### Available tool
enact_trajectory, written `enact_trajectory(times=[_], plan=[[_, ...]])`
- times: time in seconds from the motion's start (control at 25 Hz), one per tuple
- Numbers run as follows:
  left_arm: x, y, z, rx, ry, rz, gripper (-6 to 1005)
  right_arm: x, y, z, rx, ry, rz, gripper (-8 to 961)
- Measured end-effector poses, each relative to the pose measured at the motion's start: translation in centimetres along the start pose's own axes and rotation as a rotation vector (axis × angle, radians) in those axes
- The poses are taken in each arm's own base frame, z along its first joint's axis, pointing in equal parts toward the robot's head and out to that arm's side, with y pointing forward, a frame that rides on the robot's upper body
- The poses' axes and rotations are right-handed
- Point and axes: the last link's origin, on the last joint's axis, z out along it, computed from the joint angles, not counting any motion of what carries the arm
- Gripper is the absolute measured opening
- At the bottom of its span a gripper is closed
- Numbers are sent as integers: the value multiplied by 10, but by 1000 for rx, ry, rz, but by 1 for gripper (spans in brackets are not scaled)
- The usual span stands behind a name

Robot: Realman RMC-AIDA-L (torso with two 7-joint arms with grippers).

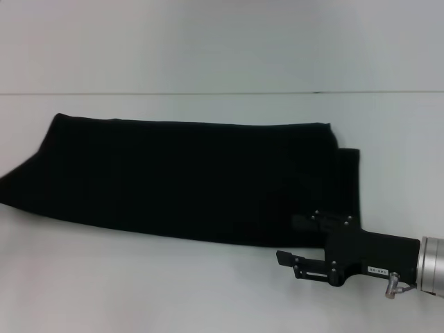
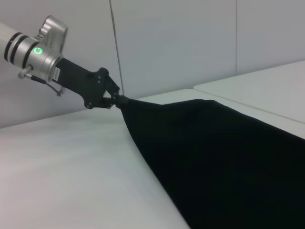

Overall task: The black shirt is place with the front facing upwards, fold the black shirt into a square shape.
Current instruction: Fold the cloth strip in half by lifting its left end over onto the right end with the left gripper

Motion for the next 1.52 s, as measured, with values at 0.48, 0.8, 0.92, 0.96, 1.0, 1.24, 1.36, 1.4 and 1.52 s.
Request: enact_trajectory(times=[0.48,0.8,0.92,0.96,1.0,1.24,1.36,1.4,1.52], plan=[[4,1,-3,-20,25,1,53,0,0,-2,4,-3,4,774],[11,33,7,-164,35,4,51,3,0,-4,17,-3,10,776],[14,63,21,-250,14,43,51,5,-1,-7,31,-8,19,776],[14,76,29,-281,2,62,52,5,-1,-8,37,-10,23,776],[14,93,38,-315,-14,88,52,6,-1,-9,44,-12,27,776],[-6,175,82,-472,-122,202,52,14,-1,-21,94,-28,65,776],[-35,221,104,-557,-218,272,51,19,-1,-28,124,-36,86,776],[-44,233,110,-578,-244,290,51,21,-1,-31,135,-38,93,776],[-78,261,124,-631,-329,332,51,25,-1,-37,167,-44,112,776]])
